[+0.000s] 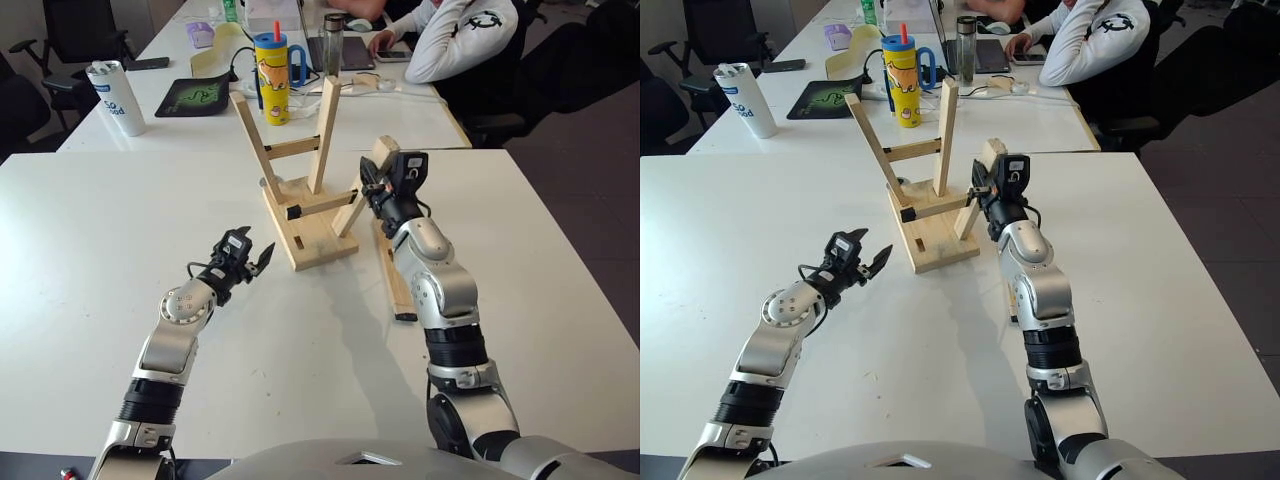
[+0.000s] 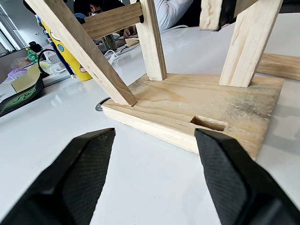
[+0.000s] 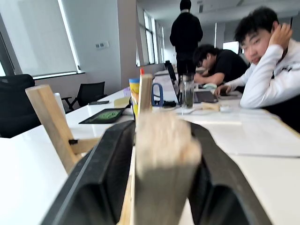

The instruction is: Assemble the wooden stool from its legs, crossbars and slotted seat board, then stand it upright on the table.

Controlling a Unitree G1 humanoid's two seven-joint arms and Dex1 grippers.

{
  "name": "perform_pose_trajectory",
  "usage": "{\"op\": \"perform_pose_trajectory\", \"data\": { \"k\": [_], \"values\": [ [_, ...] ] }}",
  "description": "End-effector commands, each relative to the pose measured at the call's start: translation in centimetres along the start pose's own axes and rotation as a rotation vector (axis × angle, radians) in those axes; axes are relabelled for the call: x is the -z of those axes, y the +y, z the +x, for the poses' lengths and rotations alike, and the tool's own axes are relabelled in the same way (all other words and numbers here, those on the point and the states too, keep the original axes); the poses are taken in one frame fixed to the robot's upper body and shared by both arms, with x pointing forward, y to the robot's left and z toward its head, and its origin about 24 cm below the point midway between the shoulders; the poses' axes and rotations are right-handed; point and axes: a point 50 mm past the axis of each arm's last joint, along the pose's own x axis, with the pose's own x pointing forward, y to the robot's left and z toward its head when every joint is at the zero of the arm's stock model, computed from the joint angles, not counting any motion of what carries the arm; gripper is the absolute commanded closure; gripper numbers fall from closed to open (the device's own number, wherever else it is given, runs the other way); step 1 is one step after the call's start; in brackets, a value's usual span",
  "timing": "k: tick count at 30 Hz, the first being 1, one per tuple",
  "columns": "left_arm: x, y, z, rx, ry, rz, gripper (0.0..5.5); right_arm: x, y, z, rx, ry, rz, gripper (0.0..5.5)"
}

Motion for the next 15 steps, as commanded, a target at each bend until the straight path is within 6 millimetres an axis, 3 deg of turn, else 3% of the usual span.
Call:
{"op": "perform_pose_trajectory", "data": {
  "k": [1,5,7,11,13,15],
  "values": [
    [0.8,0.1,-0.1,-0.009,0.030,0.020,2.38,-5.1,0.2,1.3,-0.044,-0.197,-0.051,3.85],
    [1.0,0.0,0.0,-0.015,0.031,0.021,2.38,-7.6,-1.7,2.0,0.036,-0.277,-0.101,3.85],
    [1.0,0.0,-0.1,-0.020,0.031,0.019,2.38,-7.2,-4.0,2.1,0.125,-0.230,-0.144,3.85],
    [1.2,0.0,-0.2,-0.032,0.034,0.019,2.38,-1.4,-9.2,1.3,0.271,0.135,-0.256,3.85],
    [1.3,0.0,-0.2,-0.038,0.034,0.019,2.38,2.1,-10.1,-0.2,0.258,0.356,-0.213,3.85],
    [1.3,-0.1,-0.1,-0.044,0.030,0.016,2.38,5.4,-9.1,-2.2,0.209,0.578,-0.043,3.85]
  ]
}}
